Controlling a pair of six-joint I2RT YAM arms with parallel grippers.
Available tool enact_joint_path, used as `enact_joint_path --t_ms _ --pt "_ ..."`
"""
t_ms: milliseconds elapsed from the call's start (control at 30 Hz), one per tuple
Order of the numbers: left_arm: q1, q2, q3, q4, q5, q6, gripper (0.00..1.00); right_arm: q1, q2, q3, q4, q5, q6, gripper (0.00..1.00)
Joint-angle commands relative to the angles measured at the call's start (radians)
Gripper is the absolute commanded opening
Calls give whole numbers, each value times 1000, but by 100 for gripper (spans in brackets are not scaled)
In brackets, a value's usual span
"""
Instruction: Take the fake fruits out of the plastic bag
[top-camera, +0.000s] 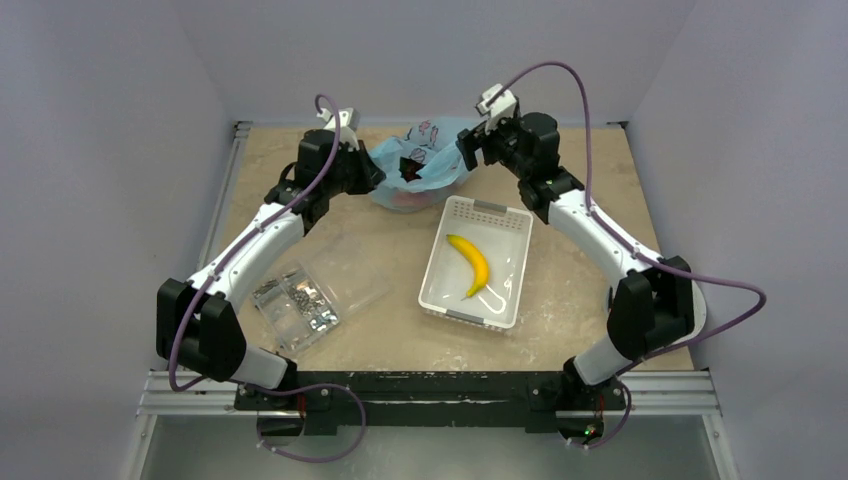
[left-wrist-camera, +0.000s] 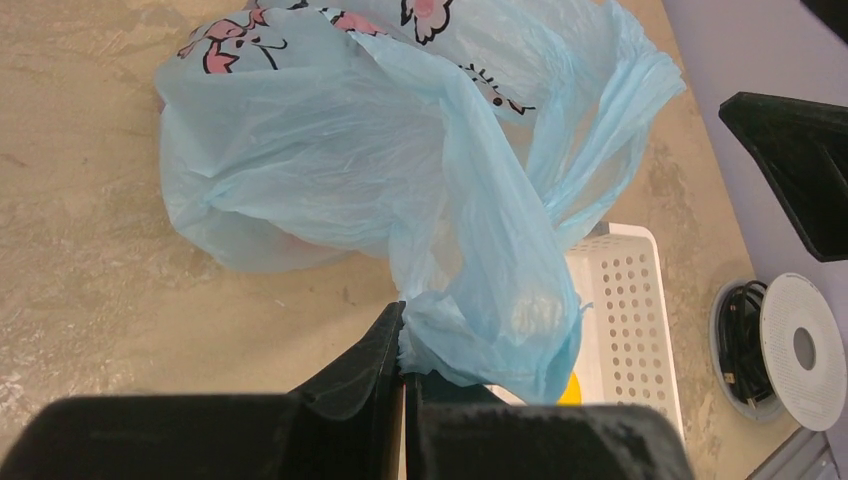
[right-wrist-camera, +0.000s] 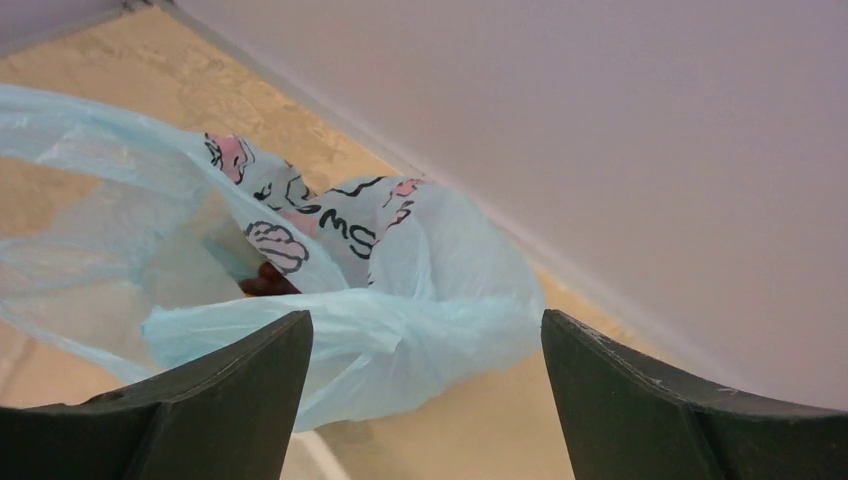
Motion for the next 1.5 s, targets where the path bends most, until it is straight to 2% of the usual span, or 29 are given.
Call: enact_joint_path --t_ms 0,167,267,400,600,867,1000,1067,1133,1167,1200,1233,1267,1300,1467 --pt "7 -29 22 -2 32 -3 0 11 32 111 -104 -189 -514 84" --pt "7 -23 18 -2 47 -6 0 13 123 281 -313 -281 -673 83" --pt "7 -10 21 4 66 -16 0 30 157 315 -353 -316 -734 82" --pt "7 -2 27 6 73 -24 0 89 216 365 -411 -262 -795 81" --pt "7 -10 27 3 77 -23 0 110 272 420 -469 -192 -829 81" --pt "7 -14 23 -2 80 -24 0 116 254 353 -445 -146 -897 83" --pt "7 -15 19 4 85 -37 0 153 281 266 -256 -13 -965 84" --pt "7 -15 19 5 85 -39 0 184 299 238 -100 97 -937 84" --pt "6 -13 19 7 80 -39 0 209 318 256 -55 105 -900 81" --pt "6 -12 20 7 76 -41 0 222 329 271 -21 131 -849 79" --pt "7 -10 21 6 69 -46 0 227 353 314 -8 177 -776 68" --pt "7 -9 24 5 59 -57 0 226 381 373 -20 202 -695 47" --pt "7 -3 31 5 47 -70 0 221 415 434 -31 227 -621 14" --pt "8 5 42 8 37 -85 0 213 443 486 -38 268 -564 0" --pt "60 76 172 -15 50 -166 0 132 472 553 141 465 -276 0"
